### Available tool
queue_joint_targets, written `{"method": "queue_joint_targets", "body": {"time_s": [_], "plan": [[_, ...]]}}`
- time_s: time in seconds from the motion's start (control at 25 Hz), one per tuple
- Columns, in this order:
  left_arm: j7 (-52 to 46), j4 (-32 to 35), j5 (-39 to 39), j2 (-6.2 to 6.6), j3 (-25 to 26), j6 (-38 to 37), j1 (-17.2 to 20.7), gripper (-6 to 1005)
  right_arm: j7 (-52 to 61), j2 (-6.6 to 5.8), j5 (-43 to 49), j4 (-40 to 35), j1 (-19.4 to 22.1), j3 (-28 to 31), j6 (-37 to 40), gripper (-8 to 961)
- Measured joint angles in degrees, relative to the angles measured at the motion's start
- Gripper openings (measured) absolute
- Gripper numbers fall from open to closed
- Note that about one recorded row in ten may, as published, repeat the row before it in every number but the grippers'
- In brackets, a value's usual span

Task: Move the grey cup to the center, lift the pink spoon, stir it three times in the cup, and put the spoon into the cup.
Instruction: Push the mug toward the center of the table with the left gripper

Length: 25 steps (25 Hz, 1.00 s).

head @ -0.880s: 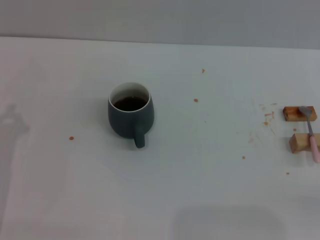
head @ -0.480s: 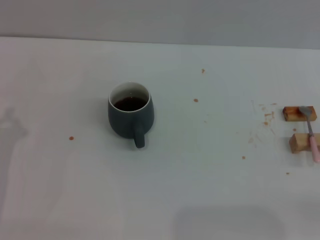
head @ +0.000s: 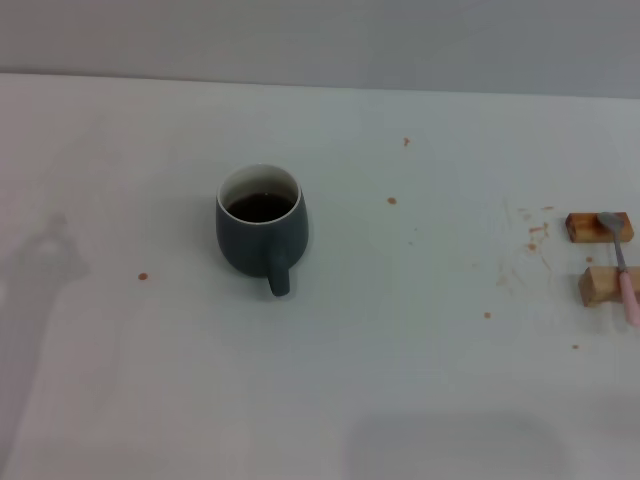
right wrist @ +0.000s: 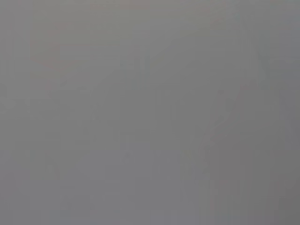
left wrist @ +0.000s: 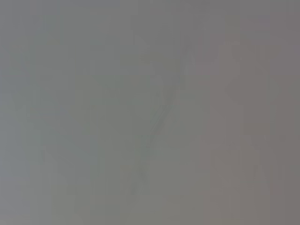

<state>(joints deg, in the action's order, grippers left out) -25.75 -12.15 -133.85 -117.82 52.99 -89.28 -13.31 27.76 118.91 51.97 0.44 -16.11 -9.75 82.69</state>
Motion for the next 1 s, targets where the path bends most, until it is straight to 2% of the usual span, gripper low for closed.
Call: {"method": "queue_joint_targets", "body": {"time_s": [0.28, 0.36, 0.52, 0.72, 0.84, 1.0], "plan": [[-2.9, 6.0, -5.4, 0.68, -1.1, 0.6, -4.4, -1, 0.8, 0.03, 1.0, 0.3, -0.4, -0.1, 0.4, 589], [-8.8, 11.2, -7.2, 2.2, -2.2, 2.3, -7.8, -1, 1.5, -0.01, 1.4, 0.3, -0.4, -0.4, 0.6, 589], [-10.8, 12.8, -8.6, 4.21, -4.8, 4.3, -9.8, -1, 1.8, -0.07, 1.7, 0.3, -0.4, -0.7, 0.6, 589], [-12.8, 13.0, -8.9, 6.12, -9.5, 8.4, -12.3, -1, 1.9, -0.08, 2.0, 0.3, -0.5, -0.7, 0.6, 589], [-13.6, 13.9, -9.0, 6.54, -14.0, 11.1, -14.3, -1, 1.9, -0.06, 2.0, 0.3, -0.5, -0.7, 0.6, 589], [-17.0, 16.2, -9.0, 6.19, -19.1, 14.9, -17.1, -1, 1.9, -0.02, 2.1, 0.1, -0.4, -0.7, 0.7, 589]]}}
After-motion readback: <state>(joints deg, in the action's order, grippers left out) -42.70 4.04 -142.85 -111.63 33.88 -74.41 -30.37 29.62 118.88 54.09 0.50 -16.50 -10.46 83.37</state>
